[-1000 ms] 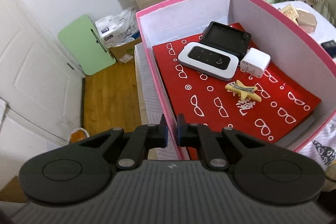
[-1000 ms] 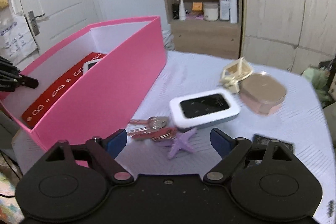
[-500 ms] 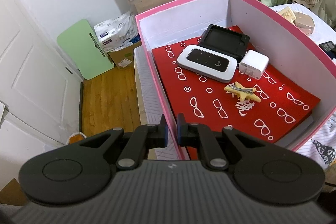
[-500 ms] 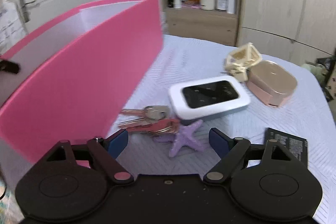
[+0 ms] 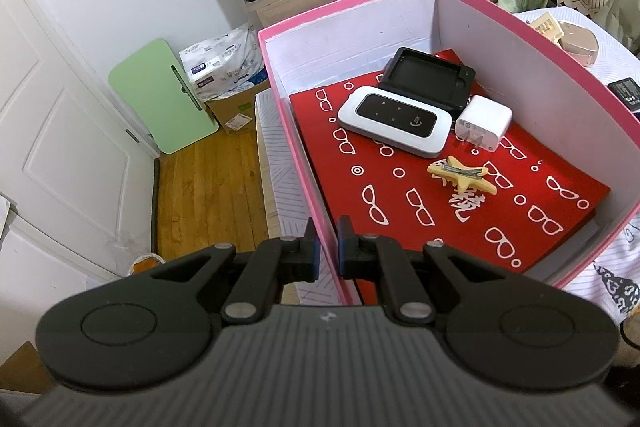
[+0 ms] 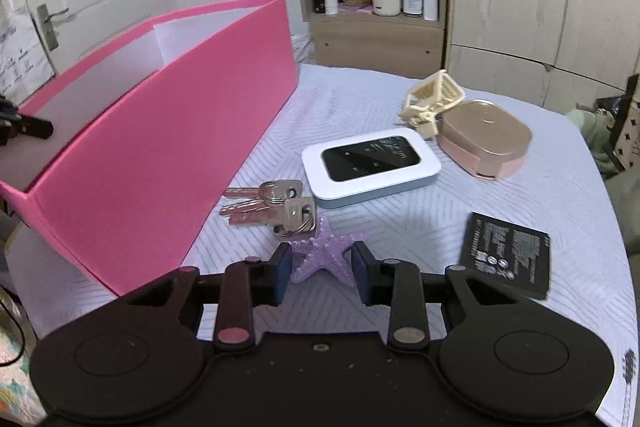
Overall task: Organize rigid objects
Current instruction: 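Grasp the purple starfish with the right gripper, then lower the purple starfish into the box and open the right gripper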
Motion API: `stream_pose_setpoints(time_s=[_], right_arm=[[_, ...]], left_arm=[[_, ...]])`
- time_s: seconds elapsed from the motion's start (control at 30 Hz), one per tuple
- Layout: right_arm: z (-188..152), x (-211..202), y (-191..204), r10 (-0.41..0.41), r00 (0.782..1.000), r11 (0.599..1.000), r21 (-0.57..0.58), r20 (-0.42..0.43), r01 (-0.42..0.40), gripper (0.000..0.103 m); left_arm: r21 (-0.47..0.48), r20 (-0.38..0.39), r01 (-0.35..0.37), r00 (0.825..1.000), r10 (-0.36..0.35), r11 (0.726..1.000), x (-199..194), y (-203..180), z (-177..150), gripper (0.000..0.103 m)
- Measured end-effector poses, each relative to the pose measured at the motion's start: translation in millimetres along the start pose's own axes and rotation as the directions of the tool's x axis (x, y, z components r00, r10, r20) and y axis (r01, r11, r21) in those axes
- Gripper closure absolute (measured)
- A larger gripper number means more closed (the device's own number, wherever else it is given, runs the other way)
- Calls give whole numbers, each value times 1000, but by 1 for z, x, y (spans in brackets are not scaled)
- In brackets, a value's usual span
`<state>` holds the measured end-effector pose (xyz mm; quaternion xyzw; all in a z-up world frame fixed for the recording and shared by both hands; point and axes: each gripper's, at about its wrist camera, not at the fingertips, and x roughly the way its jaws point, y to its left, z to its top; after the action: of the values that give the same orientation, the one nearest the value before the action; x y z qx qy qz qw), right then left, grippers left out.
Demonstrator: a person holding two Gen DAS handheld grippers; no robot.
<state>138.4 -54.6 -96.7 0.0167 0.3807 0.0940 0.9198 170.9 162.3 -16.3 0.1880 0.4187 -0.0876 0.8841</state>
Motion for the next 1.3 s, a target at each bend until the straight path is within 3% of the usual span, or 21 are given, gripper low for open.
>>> stream_pose_setpoints(time_s=[0.13,0.27,0.33,0.43,0.5,0.67,0.8,0.93,1.07,1.13,1.17,1.3], right_arm=[[8,-18,0,11,999,1000,13,37,-12,66],[31,-47,10,73,988,997,-9,133,-72,66],[44,-60,21,99,978,994,-52,184,-91,66],[62,-68,46,118,974,983,-165,193,-86,66],[74,-67,60,156,973,969,-219,171,-117,66],[101,-45,91,311,950,914,-285,31,-290,66],[115,-12,116,410,905,864,-272,-112,-424,66],[119,25,143,415,884,832,-304,-213,-464,66],[117,52,160,455,833,795,-278,-315,-539,65],[115,54,163,449,842,800,-286,-298,-527,63],[114,52,161,447,848,806,-284,-283,-520,57],[116,25,138,455,866,826,-266,-205,-497,56]], left_arm=[[38,13,-21,1000,20,999,-1,-4,-1,95],[25,11,-11,1000,11,1000,-1,-1,-1,95],[26,11,-12,1000,12,1000,-1,-1,-1,95],[30,11,-17,1000,17,999,-1,-1,0,95],[16,13,-11,1000,11,1000,-1,-1,0,95],[-24,19,2,1000,-1,1000,-2,3,-1,96],[-56,24,17,1000,-15,998,-1,6,-2,95],[-76,30,31,999,-29,997,-1,9,-4,95],[-84,32,37,999,-35,996,-1,10,-4,95],[-89,33,41,999,-38,995,-1,11,-4,95],[-92,33,43,999,-40,995,-1,12,-4,95],[-91,34,45,999,-42,995,0,12,-3,95]])
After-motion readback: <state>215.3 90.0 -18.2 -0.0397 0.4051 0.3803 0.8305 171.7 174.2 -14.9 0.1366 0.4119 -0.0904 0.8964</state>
